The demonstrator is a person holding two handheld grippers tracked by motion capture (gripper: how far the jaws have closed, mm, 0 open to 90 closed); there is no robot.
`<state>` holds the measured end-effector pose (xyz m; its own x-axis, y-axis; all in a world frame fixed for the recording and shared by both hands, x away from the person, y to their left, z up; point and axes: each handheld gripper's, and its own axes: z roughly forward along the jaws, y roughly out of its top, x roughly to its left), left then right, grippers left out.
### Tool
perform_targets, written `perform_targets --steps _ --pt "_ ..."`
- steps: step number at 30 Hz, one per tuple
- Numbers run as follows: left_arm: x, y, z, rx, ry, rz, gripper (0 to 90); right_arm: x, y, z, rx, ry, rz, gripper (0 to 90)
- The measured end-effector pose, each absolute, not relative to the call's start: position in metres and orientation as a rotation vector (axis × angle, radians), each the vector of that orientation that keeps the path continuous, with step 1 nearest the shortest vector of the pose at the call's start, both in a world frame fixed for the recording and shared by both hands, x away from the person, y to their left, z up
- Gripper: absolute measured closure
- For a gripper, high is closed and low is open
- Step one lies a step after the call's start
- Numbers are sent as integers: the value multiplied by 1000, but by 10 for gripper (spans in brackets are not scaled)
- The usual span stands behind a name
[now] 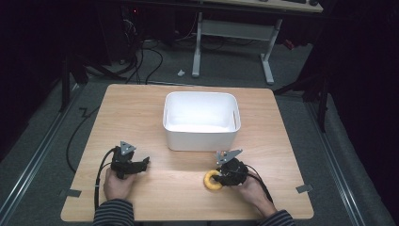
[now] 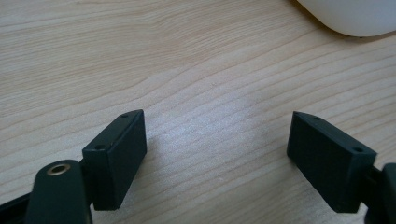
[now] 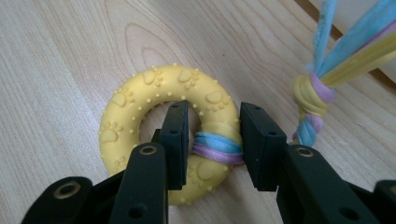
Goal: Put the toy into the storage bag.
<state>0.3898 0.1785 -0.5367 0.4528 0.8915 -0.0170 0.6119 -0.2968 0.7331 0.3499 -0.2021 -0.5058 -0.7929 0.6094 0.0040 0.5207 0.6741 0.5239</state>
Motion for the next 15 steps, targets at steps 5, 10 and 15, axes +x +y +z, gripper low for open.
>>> perform_targets --steps 5,10,15 --pt "390 179 -537 2024 1252 525 202 348 -204 -503 920 2700 790 673" --pt "390 179 -537 2024 1252 526 203 345 -208 -498 925 2674 820 675" --pt "390 179 -537 2024 1252 526 203 343 -215 -493 933 2653 840 677"
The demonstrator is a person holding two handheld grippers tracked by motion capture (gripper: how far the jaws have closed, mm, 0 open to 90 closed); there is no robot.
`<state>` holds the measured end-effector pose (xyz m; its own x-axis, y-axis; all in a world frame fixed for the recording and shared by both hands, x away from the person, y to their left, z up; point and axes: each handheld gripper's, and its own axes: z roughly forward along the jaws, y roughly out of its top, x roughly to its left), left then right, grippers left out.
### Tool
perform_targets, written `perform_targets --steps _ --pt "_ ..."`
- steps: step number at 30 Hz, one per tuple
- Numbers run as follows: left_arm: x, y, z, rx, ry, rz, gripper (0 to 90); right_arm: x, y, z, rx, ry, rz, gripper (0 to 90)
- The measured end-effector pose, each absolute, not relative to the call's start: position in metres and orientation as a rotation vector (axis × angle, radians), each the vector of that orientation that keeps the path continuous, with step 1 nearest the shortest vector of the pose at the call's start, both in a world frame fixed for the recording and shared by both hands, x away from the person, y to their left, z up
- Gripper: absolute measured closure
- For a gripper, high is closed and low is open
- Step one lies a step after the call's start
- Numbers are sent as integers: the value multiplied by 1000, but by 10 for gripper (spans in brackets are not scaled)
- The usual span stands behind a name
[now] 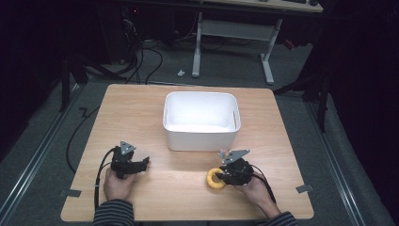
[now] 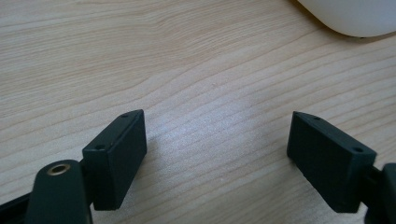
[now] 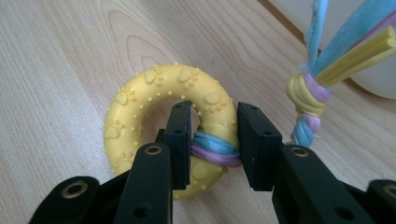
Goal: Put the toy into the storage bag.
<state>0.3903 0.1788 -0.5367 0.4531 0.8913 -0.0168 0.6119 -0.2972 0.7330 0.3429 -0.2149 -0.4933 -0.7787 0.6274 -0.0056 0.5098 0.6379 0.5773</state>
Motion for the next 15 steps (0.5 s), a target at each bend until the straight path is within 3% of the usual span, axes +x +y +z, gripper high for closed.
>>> perform_targets --steps 15 --pt "390 179 -537 2024 1255 528 202 337 -245 -470 1000 2561 903 677"
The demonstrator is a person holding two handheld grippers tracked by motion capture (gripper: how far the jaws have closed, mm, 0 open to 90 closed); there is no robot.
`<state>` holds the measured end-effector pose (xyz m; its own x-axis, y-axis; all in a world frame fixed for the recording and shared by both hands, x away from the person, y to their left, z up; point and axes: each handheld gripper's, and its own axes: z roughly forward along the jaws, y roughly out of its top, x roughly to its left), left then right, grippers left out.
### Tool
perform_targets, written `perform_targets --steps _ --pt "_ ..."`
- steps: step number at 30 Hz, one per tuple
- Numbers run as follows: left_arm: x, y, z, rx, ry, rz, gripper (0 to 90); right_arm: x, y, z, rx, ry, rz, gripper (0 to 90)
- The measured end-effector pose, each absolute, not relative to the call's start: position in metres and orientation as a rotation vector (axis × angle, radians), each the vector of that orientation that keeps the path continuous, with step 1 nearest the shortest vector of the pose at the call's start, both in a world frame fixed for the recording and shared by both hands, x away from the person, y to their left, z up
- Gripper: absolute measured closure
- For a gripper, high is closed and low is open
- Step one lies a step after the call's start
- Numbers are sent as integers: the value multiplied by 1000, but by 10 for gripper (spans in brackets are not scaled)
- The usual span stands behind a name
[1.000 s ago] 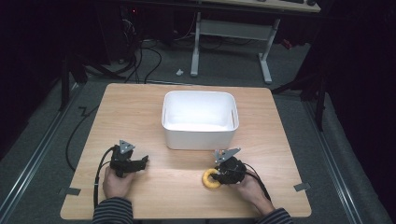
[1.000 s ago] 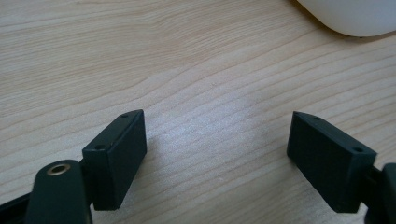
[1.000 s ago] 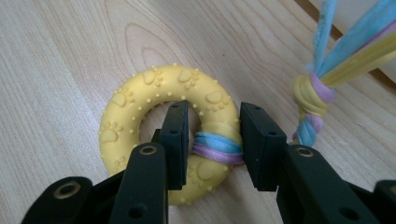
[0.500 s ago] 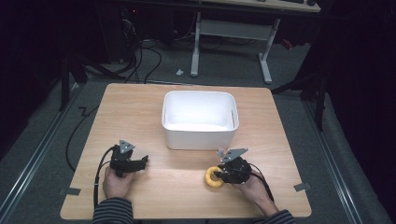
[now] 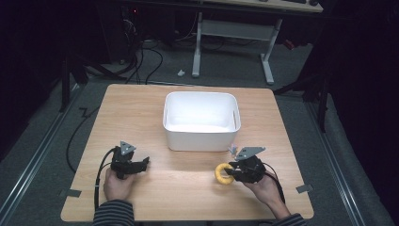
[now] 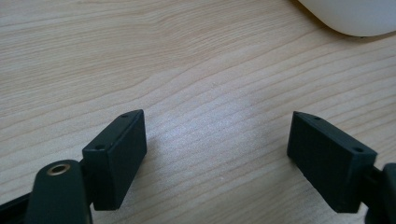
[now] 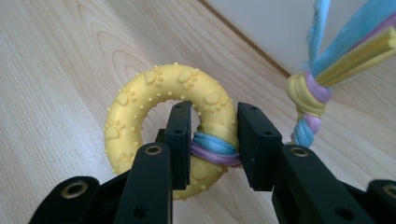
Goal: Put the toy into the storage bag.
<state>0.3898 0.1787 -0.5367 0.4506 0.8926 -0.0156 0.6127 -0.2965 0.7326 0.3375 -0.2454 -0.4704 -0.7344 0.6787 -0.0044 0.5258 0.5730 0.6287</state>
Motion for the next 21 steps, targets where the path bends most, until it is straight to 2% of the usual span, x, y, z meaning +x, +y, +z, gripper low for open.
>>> perform_targets --steps 21 --pt "390 179 -537 2021 1257 528 203 329 -286 -428 1104 2421 973 679"
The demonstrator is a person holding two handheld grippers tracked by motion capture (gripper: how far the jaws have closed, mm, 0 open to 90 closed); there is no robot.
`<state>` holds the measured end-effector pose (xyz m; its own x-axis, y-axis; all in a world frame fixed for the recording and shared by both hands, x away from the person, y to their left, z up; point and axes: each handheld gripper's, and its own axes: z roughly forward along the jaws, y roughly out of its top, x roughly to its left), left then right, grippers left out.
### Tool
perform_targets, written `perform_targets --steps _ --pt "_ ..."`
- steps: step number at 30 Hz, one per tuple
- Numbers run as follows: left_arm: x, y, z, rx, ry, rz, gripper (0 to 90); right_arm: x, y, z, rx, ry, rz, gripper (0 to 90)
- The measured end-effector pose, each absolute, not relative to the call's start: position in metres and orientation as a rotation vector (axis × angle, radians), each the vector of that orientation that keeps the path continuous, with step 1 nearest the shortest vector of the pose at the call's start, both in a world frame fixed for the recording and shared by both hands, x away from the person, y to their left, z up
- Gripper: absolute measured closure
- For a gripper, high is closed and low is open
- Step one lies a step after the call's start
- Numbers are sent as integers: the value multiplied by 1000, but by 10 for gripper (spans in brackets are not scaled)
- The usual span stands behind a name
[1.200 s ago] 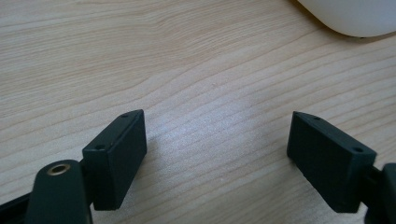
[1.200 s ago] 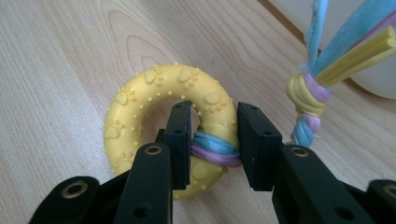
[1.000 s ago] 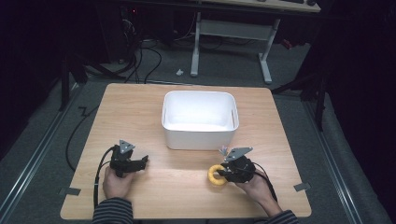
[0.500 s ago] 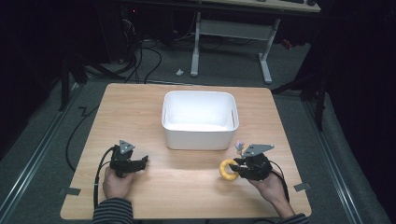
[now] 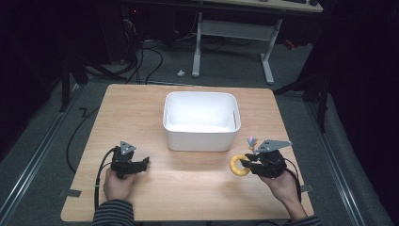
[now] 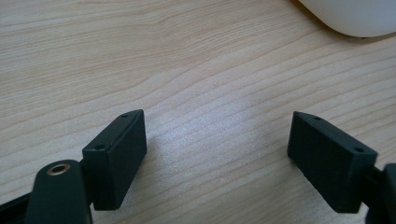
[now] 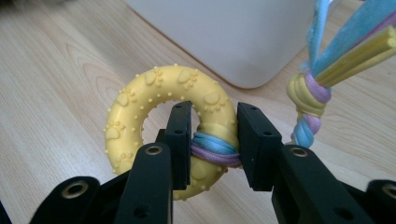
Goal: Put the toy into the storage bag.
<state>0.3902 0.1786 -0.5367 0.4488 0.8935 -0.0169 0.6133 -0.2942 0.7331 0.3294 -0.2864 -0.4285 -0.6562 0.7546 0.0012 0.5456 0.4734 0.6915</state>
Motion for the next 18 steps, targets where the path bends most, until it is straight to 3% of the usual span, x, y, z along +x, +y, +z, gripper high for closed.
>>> perform_targets --steps 18 --pt "391 178 -537 2019 1261 531 205 338 -307 -384 1143 2338 1038 680"
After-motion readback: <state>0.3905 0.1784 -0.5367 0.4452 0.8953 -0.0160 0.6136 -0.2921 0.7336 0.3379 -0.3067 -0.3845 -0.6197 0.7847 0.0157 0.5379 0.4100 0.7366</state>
